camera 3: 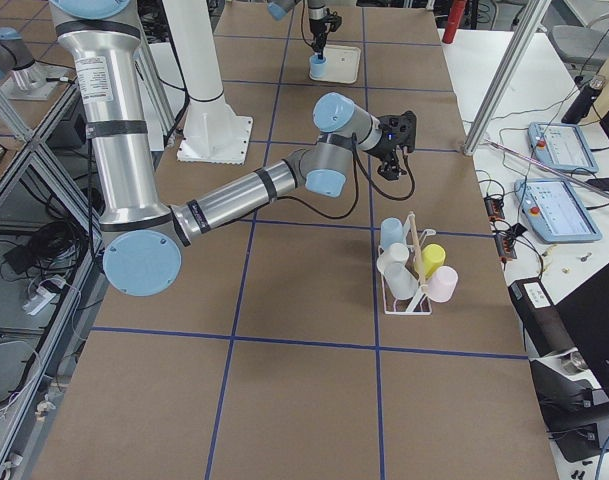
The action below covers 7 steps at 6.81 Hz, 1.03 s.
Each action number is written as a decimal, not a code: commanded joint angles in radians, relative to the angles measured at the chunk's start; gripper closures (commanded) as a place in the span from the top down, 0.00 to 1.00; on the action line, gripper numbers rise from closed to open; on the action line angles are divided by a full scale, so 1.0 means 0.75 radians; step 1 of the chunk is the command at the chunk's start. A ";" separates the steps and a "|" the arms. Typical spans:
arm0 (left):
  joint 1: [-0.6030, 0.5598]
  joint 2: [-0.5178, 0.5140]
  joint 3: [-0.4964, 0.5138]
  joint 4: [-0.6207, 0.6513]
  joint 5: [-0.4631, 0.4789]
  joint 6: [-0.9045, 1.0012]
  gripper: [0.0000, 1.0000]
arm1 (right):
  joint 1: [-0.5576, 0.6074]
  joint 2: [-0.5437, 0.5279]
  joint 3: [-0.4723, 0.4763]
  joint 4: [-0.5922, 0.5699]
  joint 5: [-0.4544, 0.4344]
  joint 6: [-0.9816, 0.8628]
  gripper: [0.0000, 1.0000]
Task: Transfer IKEA cup to right arm and place on rack
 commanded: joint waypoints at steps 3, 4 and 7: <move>-0.255 -0.010 -0.204 0.285 0.002 0.001 0.00 | -0.003 0.022 0.000 0.000 0.006 0.004 1.00; -0.314 -0.055 -0.202 0.286 0.004 -0.017 0.00 | -0.007 0.022 0.002 0.000 0.008 0.004 1.00; -0.325 -0.294 -0.158 0.282 0.131 -0.464 0.00 | -0.048 0.097 -0.008 -0.002 0.006 0.113 1.00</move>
